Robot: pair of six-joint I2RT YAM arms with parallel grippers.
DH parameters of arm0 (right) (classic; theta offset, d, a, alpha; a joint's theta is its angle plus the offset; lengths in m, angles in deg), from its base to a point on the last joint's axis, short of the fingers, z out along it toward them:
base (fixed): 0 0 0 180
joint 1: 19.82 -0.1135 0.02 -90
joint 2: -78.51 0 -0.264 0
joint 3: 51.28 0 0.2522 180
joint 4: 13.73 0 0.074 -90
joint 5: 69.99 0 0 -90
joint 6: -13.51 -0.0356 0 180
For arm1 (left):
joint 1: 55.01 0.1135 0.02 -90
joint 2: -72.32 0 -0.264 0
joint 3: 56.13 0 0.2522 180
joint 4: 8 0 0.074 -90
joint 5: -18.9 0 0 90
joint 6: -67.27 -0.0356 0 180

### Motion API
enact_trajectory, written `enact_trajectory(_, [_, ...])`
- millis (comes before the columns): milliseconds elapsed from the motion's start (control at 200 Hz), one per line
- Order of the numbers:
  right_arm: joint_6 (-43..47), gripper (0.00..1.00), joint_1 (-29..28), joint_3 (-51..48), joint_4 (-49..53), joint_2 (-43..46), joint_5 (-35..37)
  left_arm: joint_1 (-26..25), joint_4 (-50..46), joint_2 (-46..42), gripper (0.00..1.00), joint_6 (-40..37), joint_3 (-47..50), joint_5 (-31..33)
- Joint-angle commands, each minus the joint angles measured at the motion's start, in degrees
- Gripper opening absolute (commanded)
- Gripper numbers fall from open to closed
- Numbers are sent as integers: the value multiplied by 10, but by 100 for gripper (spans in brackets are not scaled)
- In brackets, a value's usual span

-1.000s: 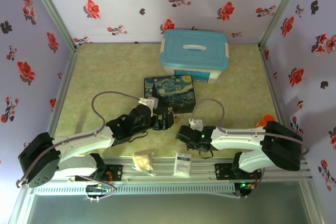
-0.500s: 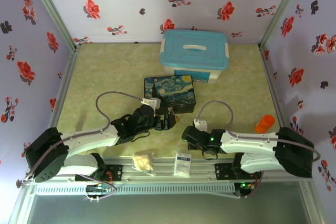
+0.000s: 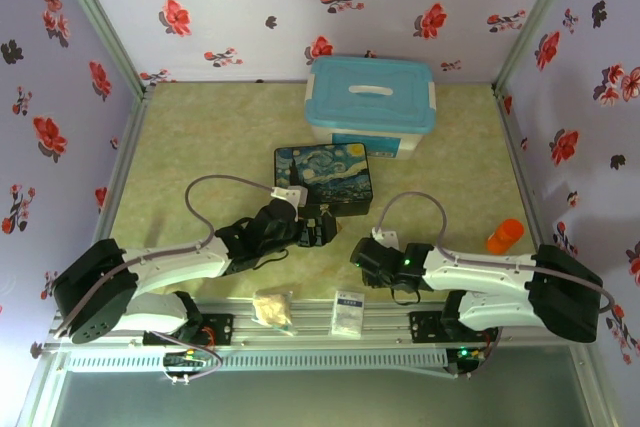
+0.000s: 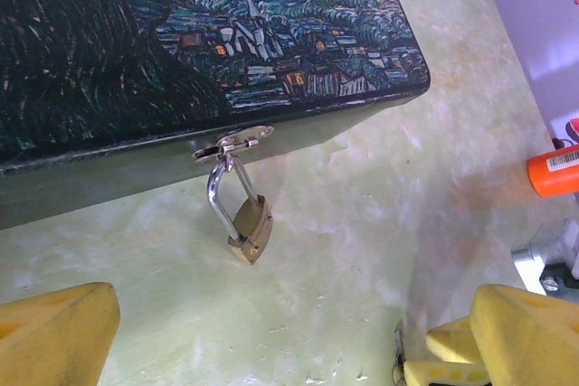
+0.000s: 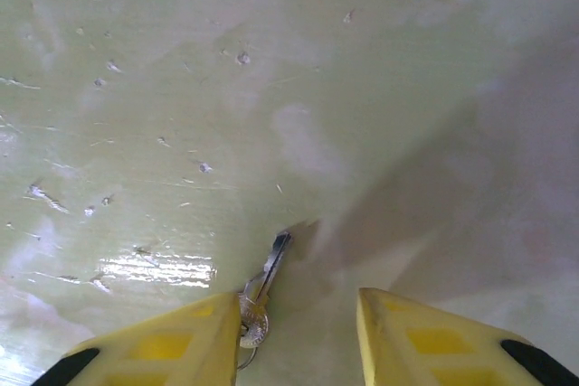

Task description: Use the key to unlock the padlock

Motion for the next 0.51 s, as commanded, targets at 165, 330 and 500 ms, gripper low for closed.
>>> enact_trajectory(165, [-33, 41, -2, 34, -4, -25, 8, 4, 16, -3, 100, 5, -1, -7])
enact_trajectory(330, [-51, 41, -9, 30, -11, -27, 6, 4, 19, -4, 100, 6, 3, -6])
enact_trajectory(500, [-65, 40, -16, 24, -16, -29, 0, 4, 23, 1, 100, 9, 2, -6])
